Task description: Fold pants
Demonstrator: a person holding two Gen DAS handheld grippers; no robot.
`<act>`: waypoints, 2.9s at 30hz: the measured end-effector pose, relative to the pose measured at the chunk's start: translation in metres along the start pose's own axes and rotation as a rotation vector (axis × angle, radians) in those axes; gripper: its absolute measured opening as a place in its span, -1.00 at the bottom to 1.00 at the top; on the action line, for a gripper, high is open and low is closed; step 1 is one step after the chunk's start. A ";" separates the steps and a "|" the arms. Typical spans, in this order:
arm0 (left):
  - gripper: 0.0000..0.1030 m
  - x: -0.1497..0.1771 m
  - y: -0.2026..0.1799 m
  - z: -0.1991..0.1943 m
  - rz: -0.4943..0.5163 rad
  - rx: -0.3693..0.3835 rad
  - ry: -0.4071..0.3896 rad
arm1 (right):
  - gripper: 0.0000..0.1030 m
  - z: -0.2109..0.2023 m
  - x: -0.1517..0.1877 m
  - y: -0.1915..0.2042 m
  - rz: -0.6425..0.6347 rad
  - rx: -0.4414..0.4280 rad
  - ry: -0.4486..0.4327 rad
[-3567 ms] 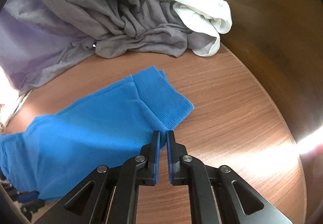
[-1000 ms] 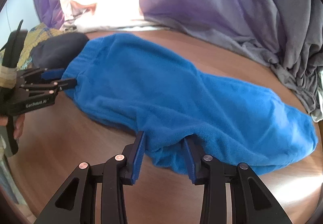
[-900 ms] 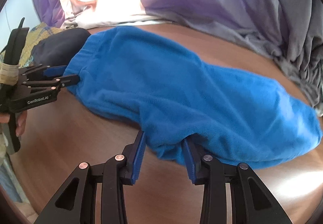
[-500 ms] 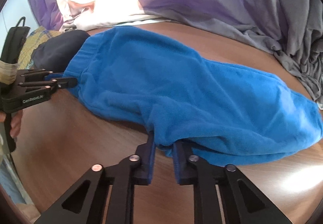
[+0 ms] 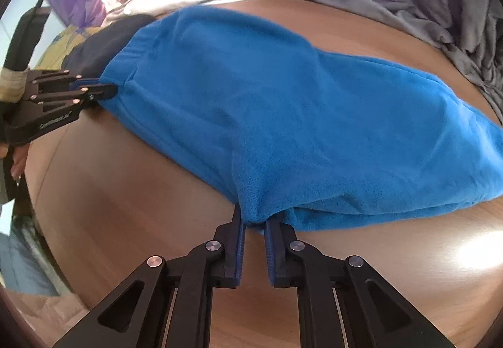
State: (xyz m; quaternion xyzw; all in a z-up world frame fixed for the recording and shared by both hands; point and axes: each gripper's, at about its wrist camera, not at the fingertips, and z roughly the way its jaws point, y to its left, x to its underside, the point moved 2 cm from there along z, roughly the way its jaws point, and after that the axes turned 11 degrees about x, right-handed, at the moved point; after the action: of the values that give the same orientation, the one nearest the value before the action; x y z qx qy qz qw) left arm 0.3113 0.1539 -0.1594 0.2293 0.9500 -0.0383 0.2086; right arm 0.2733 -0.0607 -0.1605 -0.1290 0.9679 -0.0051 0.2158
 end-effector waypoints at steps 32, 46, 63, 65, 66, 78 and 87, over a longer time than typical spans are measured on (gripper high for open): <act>-0.62 -0.004 -0.009 0.009 -0.025 -0.074 -0.035 | -0.75 0.006 0.003 -0.033 0.092 0.127 -0.029; -0.29 -0.005 -0.018 -0.026 0.038 -0.159 -0.126 | -0.72 -0.005 0.010 -0.033 0.088 0.169 -0.028; 0.02 -0.074 -0.003 -0.021 0.392 0.104 -0.215 | -0.36 -0.061 -0.046 -0.035 0.178 0.334 -0.257; 0.01 -0.080 0.009 -0.016 0.397 0.214 -0.157 | -0.37 -0.059 -0.064 -0.022 0.173 0.302 -0.280; 0.01 -0.084 0.017 -0.014 0.384 0.268 -0.134 | -0.37 -0.057 -0.071 -0.016 0.166 0.281 -0.286; 0.00 -0.111 0.050 0.036 0.436 0.640 0.135 | -0.37 -0.014 -0.135 0.042 0.097 0.076 -0.279; -0.35 -0.109 0.039 0.070 0.405 0.793 0.280 | -0.36 0.013 -0.138 0.045 0.105 0.025 -0.216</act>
State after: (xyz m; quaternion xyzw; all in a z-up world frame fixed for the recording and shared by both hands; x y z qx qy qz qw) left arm 0.4434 0.1308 -0.1776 0.4750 0.8172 -0.3258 -0.0222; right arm 0.3885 0.0179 -0.1174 -0.0754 0.9443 0.0079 0.3202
